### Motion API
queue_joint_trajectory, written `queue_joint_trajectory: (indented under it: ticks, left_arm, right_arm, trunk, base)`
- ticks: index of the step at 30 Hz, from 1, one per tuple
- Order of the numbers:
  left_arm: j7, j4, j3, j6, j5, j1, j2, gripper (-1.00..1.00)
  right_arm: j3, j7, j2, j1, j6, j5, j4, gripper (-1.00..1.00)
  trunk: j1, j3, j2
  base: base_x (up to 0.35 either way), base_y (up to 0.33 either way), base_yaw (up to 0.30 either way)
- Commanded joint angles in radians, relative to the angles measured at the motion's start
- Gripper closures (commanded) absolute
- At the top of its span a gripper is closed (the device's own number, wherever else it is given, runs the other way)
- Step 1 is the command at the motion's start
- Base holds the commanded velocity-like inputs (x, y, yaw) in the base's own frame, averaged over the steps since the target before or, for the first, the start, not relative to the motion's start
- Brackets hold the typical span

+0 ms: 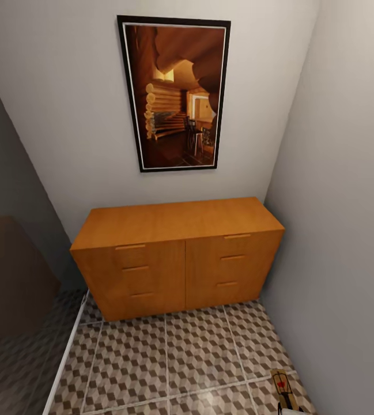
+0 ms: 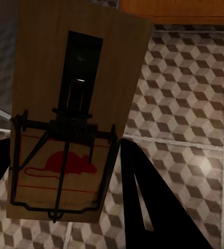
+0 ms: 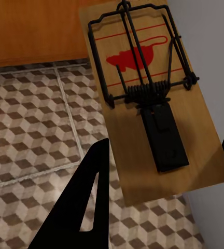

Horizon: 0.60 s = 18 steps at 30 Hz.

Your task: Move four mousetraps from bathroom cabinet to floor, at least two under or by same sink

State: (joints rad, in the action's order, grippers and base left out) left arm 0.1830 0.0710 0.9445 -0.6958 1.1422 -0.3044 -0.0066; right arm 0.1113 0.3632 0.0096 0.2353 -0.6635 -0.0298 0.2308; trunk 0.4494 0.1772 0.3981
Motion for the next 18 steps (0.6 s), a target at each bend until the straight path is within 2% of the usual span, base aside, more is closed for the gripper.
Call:
queue_joint_trajectory:
  ticks: [1, 18]
  left_arm:
    - [0.015, 0.002, 0.005, -0.001, -0.010, -0.001, -0.001, 1.00]
    - [0.015, 0.002, 0.006, -0.001, -0.010, -0.001, -0.001, 1.00]
  right_arm:
    - [0.008, 0.007, 0.000, 0.001, -0.002, -0.005, -0.001, 1.00]
    - [0.008, 0.007, 0.002, 0.001, -0.001, -0.004, -0.001, 1.00]
  trunk:
    - [0.001, 0.000, 0.002]
    - [0.001, -0.028, 0.002]
  base:
    - [0.000, 0.000, 0.000]
    - [0.000, 0.000, 0.000]
